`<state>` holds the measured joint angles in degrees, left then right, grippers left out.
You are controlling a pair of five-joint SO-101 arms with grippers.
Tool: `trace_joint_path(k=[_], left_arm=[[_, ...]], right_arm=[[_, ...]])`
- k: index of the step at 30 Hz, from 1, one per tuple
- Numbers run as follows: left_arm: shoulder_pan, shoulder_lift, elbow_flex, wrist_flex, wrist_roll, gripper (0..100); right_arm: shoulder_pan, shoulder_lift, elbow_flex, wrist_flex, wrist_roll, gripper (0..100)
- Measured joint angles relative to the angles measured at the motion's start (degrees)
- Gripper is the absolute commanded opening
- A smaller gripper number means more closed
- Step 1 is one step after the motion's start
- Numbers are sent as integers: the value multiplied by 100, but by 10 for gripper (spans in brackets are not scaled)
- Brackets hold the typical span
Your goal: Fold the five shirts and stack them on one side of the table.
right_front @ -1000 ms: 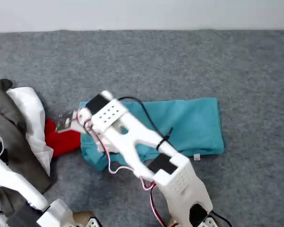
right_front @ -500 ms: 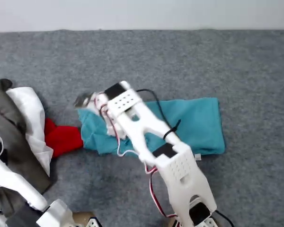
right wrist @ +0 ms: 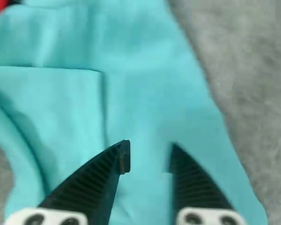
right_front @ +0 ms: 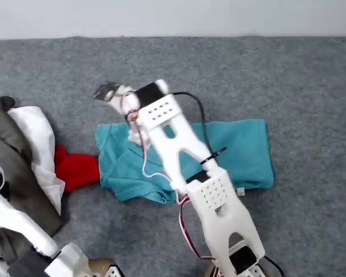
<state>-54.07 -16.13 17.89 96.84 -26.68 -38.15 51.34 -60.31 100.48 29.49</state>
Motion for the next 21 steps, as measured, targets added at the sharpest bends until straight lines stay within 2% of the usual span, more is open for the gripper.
trace_joint_path(k=[11, 16, 21], left_arm=[[0, 0, 0, 0, -176, 19], [0, 0, 0, 0, -211, 19], [0, 0, 0, -9, -211, 19]], right_arm=[[-1196, -1433, 2444, 0, 0, 10], [-1697, -1662, 2963, 0, 0, 10], [-1732, -1310, 2998, -70, -9, 10]])
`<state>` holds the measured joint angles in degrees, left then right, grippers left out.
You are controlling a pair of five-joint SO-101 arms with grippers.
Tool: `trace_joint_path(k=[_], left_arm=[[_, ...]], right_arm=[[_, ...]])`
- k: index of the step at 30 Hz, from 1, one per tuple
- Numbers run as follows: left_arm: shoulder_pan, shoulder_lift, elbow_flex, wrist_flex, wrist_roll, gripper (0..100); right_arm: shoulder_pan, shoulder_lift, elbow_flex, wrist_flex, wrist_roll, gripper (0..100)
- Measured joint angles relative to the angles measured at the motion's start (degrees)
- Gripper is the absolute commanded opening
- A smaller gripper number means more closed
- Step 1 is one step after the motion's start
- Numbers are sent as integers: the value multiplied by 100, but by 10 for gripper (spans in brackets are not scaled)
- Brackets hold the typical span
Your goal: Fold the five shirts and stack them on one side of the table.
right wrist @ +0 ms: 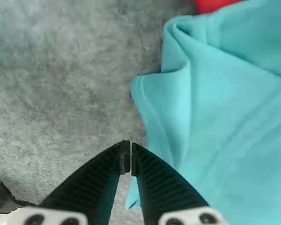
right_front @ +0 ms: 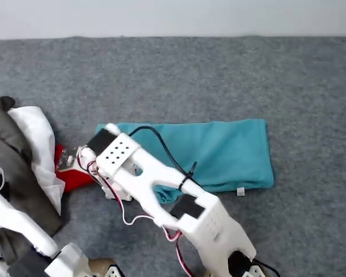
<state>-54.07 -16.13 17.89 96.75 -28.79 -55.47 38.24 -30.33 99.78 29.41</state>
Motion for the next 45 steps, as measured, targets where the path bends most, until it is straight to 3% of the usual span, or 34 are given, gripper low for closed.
trace_joint_path(k=[9, 18, 23, 31, 39, 45], left_arm=[[0, 0, 0, 0, 0, 19], [0, 0, 0, 0, 0, 19], [0, 0, 0, 0, 0, 19], [0, 0, 0, 0, 0, 19], [0, 0, 0, 0, 0, 19], [0, 0, 0, 0, 0, 19]], right_arm=[[484, 598, -35, -826, -9, 10], [1503, 633, -1943, -360, 246, 14], [1749, 677, -2189, -229, 352, 12], [1143, 738, -2110, 70, -158, 10], [290, 0, -668, 70, -404, 20], [176, -53, -26, 70, -413, 169]])
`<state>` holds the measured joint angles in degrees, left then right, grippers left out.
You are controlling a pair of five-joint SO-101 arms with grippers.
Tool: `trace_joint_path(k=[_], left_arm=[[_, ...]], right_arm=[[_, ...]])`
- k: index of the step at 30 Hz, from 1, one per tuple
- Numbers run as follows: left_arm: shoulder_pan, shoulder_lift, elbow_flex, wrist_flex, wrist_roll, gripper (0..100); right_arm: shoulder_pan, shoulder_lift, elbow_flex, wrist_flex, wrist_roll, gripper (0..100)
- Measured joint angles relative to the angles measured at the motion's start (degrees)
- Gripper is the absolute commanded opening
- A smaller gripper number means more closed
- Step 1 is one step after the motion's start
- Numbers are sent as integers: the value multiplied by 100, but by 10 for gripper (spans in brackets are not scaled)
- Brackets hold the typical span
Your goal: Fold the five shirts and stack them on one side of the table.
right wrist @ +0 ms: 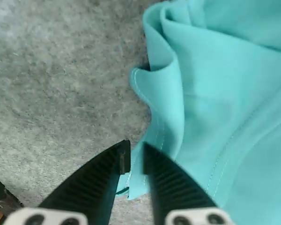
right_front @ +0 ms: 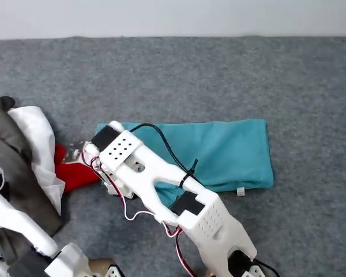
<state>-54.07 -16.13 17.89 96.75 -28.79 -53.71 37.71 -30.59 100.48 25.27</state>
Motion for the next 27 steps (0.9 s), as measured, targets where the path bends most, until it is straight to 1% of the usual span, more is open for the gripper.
trace_joint_path(k=[3, 10, 17, 23, 27], left_arm=[[0, 0, 0, 0, 0, 19], [0, 0, 0, 0, 0, 19], [0, 0, 0, 0, 0, 19], [0, 0, 0, 0, 0, 19], [0, 0, 0, 0, 0, 19]], right_arm=[[-9, 264, 0, 0, 246, 167], [18, 774, -18, -70, 536, 156], [176, 888, -18, -343, 563, 151], [299, 888, -18, -563, 563, 14], [448, 914, -18, -712, 571, 9]])
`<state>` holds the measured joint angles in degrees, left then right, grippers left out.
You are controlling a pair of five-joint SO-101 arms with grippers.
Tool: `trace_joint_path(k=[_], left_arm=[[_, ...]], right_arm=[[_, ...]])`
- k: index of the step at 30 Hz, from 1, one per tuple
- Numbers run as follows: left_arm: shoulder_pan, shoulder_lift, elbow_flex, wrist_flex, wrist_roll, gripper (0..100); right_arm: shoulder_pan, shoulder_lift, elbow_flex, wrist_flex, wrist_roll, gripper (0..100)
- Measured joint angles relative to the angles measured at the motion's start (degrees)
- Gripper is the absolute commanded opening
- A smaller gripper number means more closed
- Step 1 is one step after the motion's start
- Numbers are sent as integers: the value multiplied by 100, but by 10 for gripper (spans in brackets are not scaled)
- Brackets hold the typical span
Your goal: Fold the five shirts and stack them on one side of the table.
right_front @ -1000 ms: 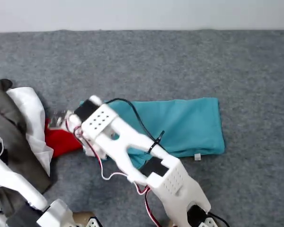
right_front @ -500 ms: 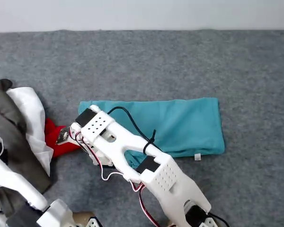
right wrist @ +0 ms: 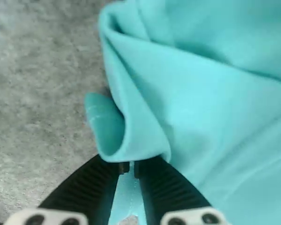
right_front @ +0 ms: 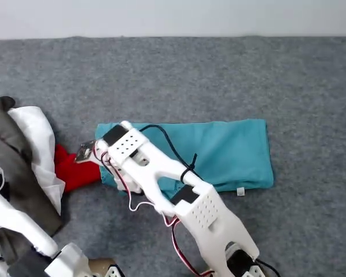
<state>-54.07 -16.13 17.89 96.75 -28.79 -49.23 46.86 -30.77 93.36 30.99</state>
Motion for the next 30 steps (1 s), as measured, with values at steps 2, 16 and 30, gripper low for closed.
trace_joint_path(k=[2, 16, 30], left_arm=[[0, 0, 0, 0, 0, 19], [440, 0, 0, 0, 0, 19], [466, 0, 0, 0, 0, 19]], right_arm=[[44, 18, 0, -18, 0, 9], [633, -132, -1398, 712, 185, 9], [1565, -97, -1600, 519, 185, 135]])
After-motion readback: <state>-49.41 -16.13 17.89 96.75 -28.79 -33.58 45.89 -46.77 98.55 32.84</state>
